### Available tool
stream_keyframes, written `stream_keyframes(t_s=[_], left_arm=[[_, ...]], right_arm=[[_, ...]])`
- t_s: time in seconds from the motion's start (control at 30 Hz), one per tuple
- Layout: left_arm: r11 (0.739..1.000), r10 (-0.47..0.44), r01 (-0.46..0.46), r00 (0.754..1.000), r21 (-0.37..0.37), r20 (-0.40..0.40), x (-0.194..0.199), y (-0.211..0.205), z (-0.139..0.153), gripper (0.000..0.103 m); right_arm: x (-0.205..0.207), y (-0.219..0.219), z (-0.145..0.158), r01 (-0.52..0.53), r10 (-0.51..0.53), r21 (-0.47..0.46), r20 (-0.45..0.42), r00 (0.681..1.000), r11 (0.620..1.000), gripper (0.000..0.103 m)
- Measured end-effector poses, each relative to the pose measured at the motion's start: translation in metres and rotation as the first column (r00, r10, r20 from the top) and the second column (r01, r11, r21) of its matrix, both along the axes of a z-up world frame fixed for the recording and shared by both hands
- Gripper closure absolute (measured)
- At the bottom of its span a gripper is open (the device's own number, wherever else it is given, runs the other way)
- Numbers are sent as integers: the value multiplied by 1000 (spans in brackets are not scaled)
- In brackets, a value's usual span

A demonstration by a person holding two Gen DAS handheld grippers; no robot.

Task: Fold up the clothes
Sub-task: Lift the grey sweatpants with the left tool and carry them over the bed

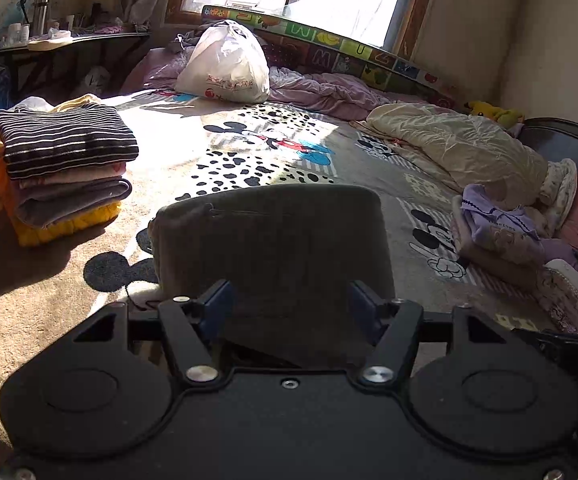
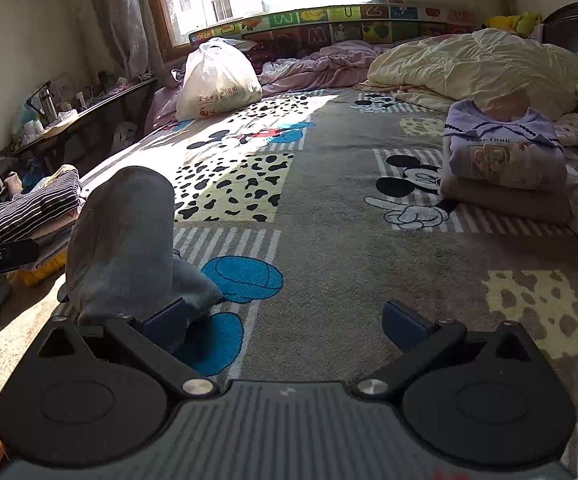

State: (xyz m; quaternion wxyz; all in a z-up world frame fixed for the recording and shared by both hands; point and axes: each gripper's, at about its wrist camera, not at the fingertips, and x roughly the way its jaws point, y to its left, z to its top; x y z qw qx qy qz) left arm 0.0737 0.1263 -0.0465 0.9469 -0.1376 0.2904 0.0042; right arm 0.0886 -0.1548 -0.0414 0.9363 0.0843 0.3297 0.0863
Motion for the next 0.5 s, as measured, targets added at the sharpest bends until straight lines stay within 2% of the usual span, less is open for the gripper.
stream_keyframes(t_s=[0.13, 0.23, 0.37, 0.5], left_arm=[[994, 107, -108, 993, -23, -45, -8, 18, -10, 38], [987, 152, -156, 985, -49, -84, -5, 29, -21, 37], [975, 162, -179, 978, -131, -134, 4, 35, -42, 37], [968, 159, -183, 976, -174, -146, 25, 30, -61, 37]], right_arm=[[-16, -16, -11, -30, 31, 47, -12, 999, 998, 0], [-29, -25, -24, -52, 55, 92, -31, 998, 994, 0], [-42, -31, -42, -61, 71, 154, -61, 996, 986, 0], [-50, -32, -56, -76, 93, 181, -87, 992, 981, 1]])
